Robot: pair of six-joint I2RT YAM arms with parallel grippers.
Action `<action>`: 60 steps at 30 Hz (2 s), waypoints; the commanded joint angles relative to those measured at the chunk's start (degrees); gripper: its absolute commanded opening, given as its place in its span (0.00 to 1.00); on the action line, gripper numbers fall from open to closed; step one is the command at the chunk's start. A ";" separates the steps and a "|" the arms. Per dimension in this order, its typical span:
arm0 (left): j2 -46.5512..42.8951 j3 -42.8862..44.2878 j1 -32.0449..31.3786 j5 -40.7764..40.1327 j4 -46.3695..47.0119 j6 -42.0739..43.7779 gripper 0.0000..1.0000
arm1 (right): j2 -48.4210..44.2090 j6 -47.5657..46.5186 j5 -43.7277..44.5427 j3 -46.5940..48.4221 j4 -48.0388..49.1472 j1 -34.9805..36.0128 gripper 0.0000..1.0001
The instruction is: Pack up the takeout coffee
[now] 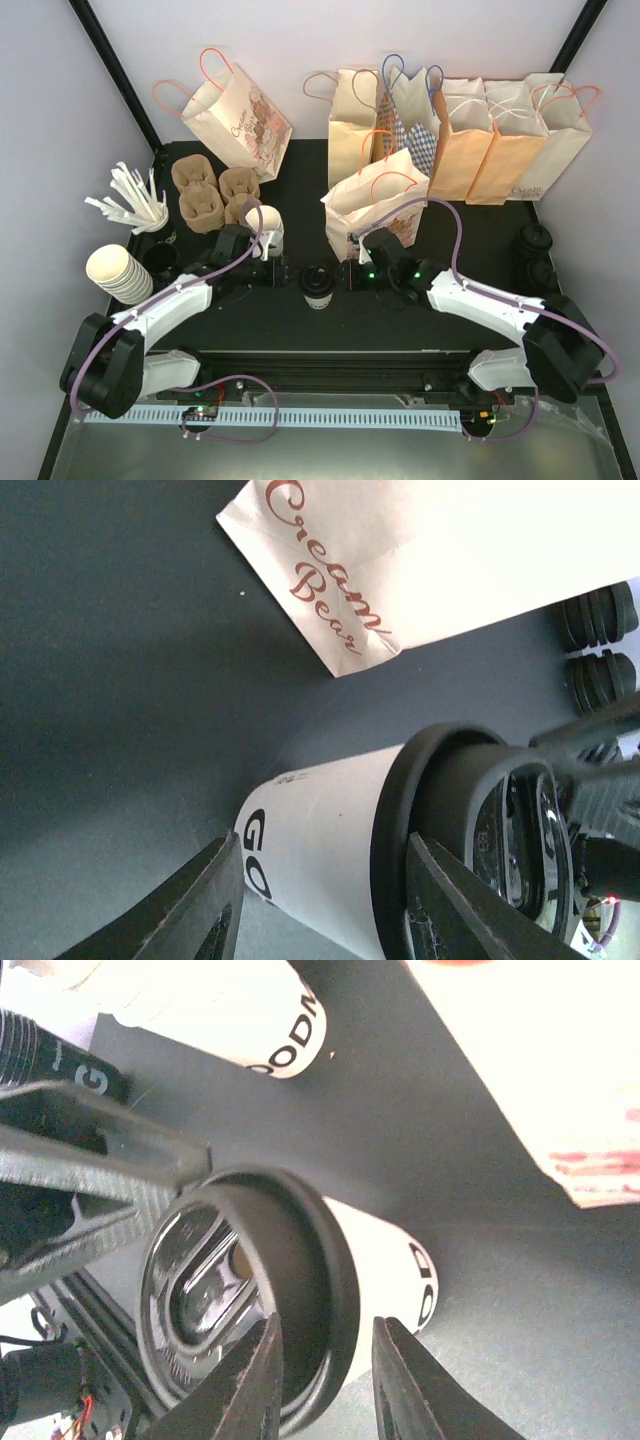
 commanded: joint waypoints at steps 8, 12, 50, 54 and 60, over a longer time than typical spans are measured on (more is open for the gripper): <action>-3.05 -4.60 -0.13 0.22 -1.11 -3.04 0.48 | 4.19 -5.19 -1.81 5.91 -1.45 -2.68 0.29; -4.92 -4.59 -0.13 -1.88 -2.60 -3.15 0.49 | 2.06 -6.13 -0.46 6.00 -3.87 -2.98 0.31; -2.49 -1.35 -0.22 5.63 0.34 -3.85 0.53 | -0.71 -1.22 -7.72 -5.19 3.66 -2.84 0.20; -2.50 -0.87 -0.22 5.79 -0.08 -3.43 0.59 | -0.85 -0.95 -7.73 -5.61 4.14 -2.84 0.20; -2.97 0.84 -0.09 4.62 -3.07 -1.48 0.63 | -1.69 -1.80 -7.20 -3.96 2.32 -2.87 0.24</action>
